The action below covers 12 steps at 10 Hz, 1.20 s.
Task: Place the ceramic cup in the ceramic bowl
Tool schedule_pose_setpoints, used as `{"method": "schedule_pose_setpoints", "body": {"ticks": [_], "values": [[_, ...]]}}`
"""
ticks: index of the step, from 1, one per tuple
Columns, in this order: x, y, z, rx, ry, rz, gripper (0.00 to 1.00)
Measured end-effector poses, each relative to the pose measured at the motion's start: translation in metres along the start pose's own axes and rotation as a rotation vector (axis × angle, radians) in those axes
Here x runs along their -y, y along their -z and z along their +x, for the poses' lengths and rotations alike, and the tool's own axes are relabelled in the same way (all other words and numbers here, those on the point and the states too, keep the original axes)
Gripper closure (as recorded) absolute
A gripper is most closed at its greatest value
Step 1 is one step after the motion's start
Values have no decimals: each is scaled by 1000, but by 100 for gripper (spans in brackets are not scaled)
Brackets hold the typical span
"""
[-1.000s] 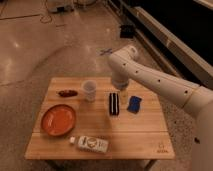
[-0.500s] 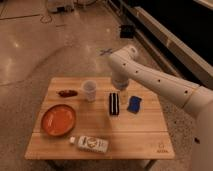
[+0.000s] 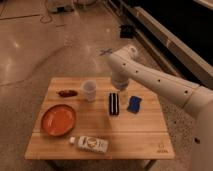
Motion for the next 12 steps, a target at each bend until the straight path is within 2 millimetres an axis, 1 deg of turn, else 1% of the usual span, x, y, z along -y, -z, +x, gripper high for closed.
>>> {"method": "schedule_pose_setpoints", "body": {"ticks": [2, 3, 4, 5, 6, 7, 8, 9, 10, 11, 12], "values": [[0, 0, 0, 0, 0, 0, 20], [0, 0, 0, 0, 0, 0, 22], [4, -2, -6, -4, 18, 3, 35], [8, 1, -13, -2, 44, 6, 45], [8, 4, -14, -5, 62, -9, 53], [17, -3, -15, 2, 67, -10, 56], [22, -11, -19, 0, 75, -17, 56], [21, -17, -21, -6, 79, -7, 56], [19, -17, -16, -14, 84, 4, 56], [25, -11, -23, -8, 112, -1, 56], [29, -6, -35, 1, 117, -11, 56]]}}
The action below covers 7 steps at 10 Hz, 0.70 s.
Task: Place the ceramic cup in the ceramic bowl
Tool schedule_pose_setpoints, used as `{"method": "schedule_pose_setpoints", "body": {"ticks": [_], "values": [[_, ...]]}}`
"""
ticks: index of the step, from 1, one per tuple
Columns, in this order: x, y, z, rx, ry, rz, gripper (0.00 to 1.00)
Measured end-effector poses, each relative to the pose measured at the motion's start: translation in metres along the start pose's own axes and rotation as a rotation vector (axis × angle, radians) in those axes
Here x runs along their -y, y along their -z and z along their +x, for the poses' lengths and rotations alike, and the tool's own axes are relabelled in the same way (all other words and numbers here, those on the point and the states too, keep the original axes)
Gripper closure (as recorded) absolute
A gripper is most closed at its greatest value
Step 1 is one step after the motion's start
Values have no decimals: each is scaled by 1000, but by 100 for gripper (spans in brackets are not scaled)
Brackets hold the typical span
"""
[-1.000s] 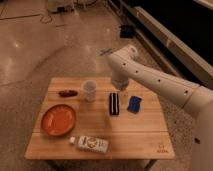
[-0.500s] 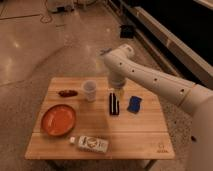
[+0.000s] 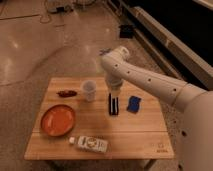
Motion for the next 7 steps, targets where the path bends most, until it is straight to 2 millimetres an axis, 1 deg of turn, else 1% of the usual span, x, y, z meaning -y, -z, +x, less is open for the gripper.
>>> {"method": "schedule_pose_setpoints", "body": {"ticks": [1, 2, 4, 5, 6, 7], "values": [[4, 1, -7, -1, 9, -11, 56], [11, -4, -16, 6, 26, -17, 56], [14, -19, -14, -5, 35, -18, 56], [17, -19, -13, -17, 64, -16, 56], [17, -16, -13, -22, 113, -16, 56], [14, -19, -16, -29, 159, -18, 56]]}}
